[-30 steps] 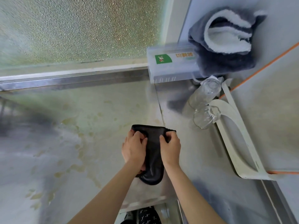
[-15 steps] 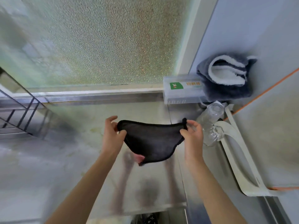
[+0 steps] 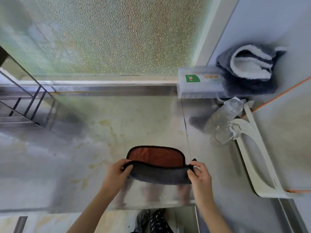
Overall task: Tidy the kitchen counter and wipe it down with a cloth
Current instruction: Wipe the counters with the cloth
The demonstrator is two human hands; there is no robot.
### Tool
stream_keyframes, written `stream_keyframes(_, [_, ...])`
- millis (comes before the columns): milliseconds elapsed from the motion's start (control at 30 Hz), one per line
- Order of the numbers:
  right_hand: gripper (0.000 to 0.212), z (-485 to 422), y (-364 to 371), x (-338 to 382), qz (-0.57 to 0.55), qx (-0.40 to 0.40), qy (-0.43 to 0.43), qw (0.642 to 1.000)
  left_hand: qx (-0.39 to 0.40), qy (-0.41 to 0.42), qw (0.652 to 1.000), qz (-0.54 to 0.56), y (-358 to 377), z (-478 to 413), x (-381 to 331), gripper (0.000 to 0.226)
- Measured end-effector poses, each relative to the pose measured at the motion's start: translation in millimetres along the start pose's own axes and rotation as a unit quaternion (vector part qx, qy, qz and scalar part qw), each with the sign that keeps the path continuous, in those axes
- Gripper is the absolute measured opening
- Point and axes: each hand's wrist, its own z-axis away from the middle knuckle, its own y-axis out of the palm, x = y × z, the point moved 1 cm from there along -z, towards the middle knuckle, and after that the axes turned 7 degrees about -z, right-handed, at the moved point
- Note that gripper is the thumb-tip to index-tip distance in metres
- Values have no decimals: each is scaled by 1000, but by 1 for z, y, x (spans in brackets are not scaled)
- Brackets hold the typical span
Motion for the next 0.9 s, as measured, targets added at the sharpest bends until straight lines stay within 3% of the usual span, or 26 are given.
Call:
stream_keyframes(100, [30,-20,5,-3,65,5,-30,997,1,-1,999,-52,6,-24,9,27])
stream_keyframes(200, [24,-44,17,-4,137,12,-80,987,-67,-42,994,-73,14,-55,7,9])
stream_keyframes(300, [37,-53,26,-19,268,-75,-137,951,-142,-106,979,-104,24,-65,2,35])
stream_keyframes(400, [29,-40,43,-35,376,-69,-246,890,-154,-49,965,-207,36,-48,4,42])
stream_keyframes(467, [34,-32,63,-45,417,-42,-262,869,-140,12,957,-254,44,-29,14,39])
stream_keyframes(567, [47,-30,91,-52,432,-105,-160,882,-129,97,928,-336,52,-14,31,43])
stream_keyframes(633, [61,-27,94,-52,401,-187,-53,895,-150,4,956,-253,51,-16,28,41])
stream_keyframes(700, [62,-22,83,-49,365,-256,19,895,-165,-137,968,-133,47,-22,20,42])
stream_keyframes(733, [59,-20,77,-48,365,-271,30,890,-165,-167,966,-106,47,-25,18,38])
stream_keyframes(900, [53,-23,66,-47,377,-253,41,890,-136,-188,966,-114,48,-30,16,26])
